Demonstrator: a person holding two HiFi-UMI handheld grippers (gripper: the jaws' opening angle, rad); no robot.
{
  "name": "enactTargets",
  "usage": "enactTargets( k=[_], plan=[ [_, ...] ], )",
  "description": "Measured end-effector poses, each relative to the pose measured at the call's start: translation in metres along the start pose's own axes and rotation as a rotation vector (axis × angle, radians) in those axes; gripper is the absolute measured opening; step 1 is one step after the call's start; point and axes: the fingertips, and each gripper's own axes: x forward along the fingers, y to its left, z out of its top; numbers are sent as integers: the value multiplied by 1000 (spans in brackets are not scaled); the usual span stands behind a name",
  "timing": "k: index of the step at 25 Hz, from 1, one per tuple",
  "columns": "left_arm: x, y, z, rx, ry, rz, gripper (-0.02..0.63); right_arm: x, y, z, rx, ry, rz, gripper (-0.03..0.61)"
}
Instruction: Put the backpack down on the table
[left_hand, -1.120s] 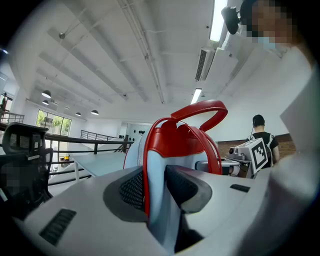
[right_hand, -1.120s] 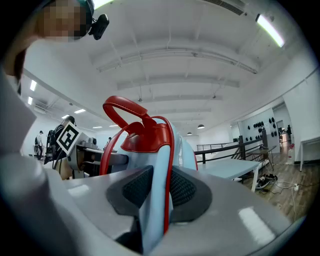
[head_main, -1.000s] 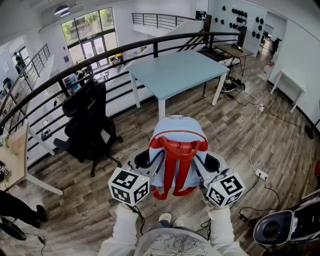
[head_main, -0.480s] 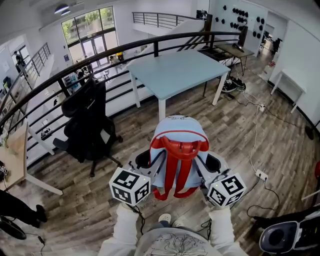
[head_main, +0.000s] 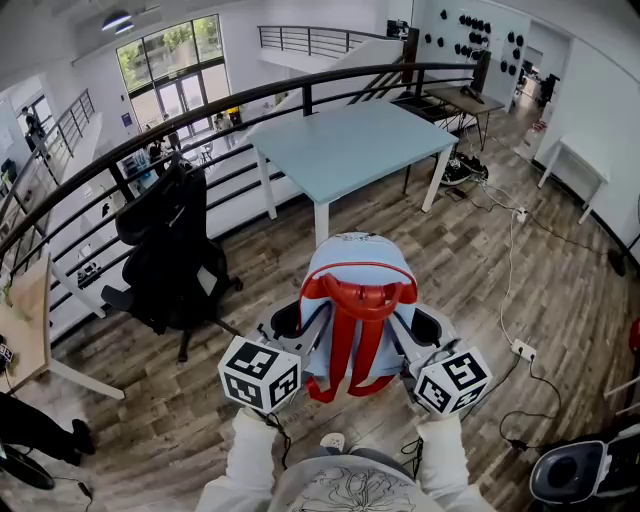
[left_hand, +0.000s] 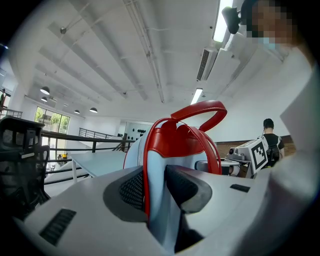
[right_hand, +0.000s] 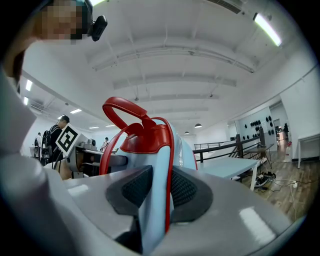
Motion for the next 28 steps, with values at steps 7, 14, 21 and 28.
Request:
enactTargets(
  k=[7,14,21,28],
  plan=[
    [7,12,-8,-4,13,-19,118,9,-2,-11,9,4,-27,110],
    [20,26,-15,-20,27,-27,118,23,-12,-19,18,20,-35,110],
    [58,52,-10,-21,33,-11,118,56,-44,-22,26,26,-25,110],
    [115,89,3,-21,19,26,118,110,-97,-16,19,21,16,110]
  ],
)
